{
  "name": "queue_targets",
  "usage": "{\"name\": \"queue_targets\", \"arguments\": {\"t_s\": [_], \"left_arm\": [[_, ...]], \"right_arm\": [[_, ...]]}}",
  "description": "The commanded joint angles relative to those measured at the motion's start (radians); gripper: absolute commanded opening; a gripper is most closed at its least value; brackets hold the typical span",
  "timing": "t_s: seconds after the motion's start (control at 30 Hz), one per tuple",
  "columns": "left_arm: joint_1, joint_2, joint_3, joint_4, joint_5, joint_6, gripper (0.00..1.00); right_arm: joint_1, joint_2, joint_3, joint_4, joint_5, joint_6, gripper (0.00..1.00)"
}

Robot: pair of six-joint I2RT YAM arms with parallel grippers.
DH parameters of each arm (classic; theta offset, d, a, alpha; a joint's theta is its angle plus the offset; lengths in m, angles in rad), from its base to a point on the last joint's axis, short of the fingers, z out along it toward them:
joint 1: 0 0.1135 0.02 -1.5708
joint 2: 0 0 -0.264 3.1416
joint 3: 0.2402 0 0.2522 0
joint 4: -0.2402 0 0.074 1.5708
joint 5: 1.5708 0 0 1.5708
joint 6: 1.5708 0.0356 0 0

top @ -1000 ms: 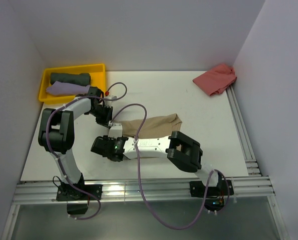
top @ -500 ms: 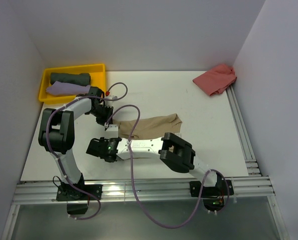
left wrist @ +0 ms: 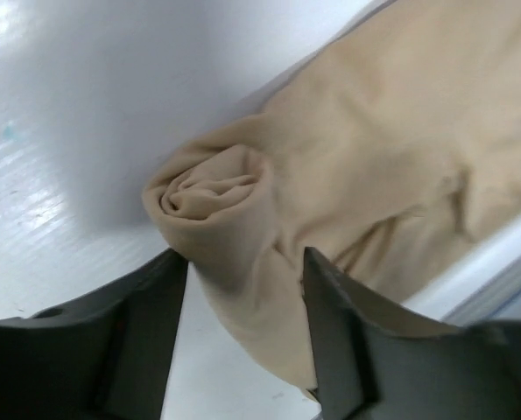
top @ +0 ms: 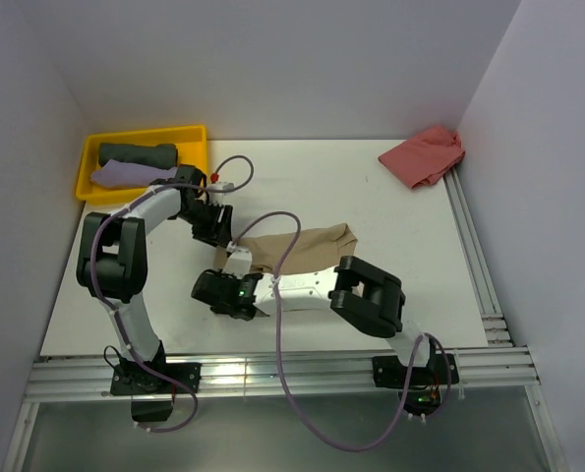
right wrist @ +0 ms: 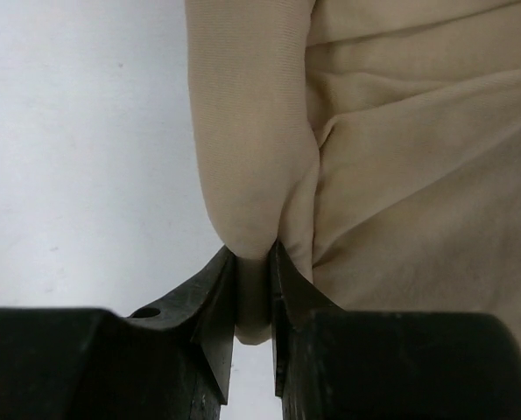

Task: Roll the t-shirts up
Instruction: Roll the tshirt

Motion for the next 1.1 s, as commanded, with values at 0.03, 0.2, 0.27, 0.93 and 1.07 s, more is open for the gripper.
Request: {"name": "queue_targets", "arguments": {"t_s": [0.03, 0.2, 0.27, 0.93, 1.07], "left_arm": [[0.02, -0.004, 0.14, -0.054, 0.146, 0.019, 0.63], [0.06, -0.018, 0.175, -0.086, 0.226, 0.027, 0.66], [0.069, -0.023, 0.169, -0.095, 0.238, 0.033, 0.67], [0.072, 0.043, -0.007, -0.005, 0.303, 0.03, 0.56], [0.055, 0.068, 0.0, 0.005, 0.266, 0.007, 0.36]], "right_arm": [[-0.04, -0.081, -0.252, 0.297, -0.175, 0.044, 0.13], [-0.101, -0.164, -0.476, 0.684, -0.303, 0.128, 0.12], [-0.118, -0.176, -0.592, 0.876, -0.337, 0.179, 0.13], [-0.18, 0.003, -0.867, 1.571, -0.451, 0.443, 0.14], [-0.18, -0.023, -0.857, 1.493, -0.45, 0.416, 0.23]]}}
